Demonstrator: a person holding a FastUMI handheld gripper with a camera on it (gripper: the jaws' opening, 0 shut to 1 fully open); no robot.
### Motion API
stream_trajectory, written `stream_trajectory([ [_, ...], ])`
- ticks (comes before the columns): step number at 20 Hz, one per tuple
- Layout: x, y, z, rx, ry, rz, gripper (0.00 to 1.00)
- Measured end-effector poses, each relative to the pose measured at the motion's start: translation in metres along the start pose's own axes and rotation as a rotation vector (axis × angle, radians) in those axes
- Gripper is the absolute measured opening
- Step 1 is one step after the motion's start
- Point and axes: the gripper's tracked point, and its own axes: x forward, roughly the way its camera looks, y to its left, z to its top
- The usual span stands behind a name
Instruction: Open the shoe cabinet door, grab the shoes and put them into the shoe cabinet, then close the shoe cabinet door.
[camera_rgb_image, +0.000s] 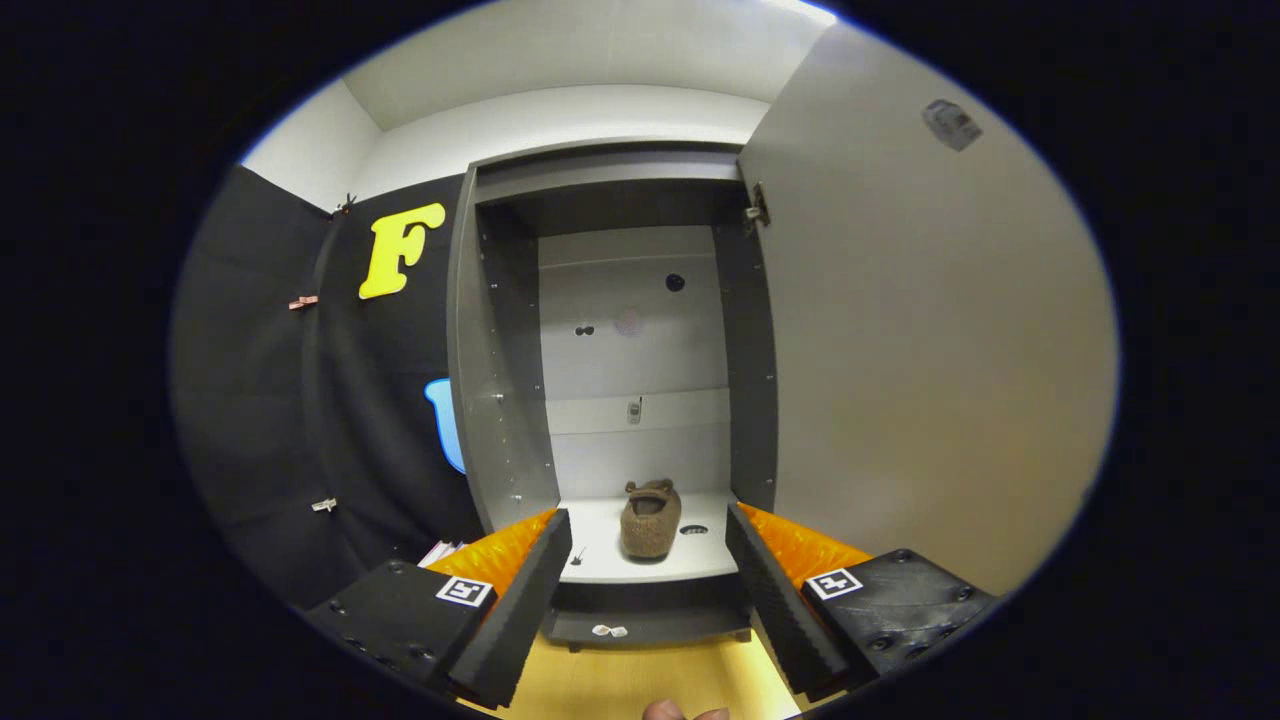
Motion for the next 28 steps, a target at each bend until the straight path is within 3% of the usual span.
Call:
stream_trajectory([
  [3,-0.047,-0.021,0.013,-0.031,-0.028,-0.003,0.98],
  [6,-0.099,-0.029,0.029,-0.021,-0.051,0.055,0.98],
  [10,-0.154,-0.079,0.047,-0.045,-0.056,0.050,0.98],
  [15,-0.180,-0.188,0.036,-0.007,-0.024,-0.139,0.98],
  [21,-0.150,-0.294,0.009,0.016,0.021,-0.293,0.98],
  [24,-0.119,-0.319,-0.010,0.019,0.072,-0.300,0.98],
  [28,-0.087,-0.308,-0.018,0.024,0.099,-0.271,0.98],
])
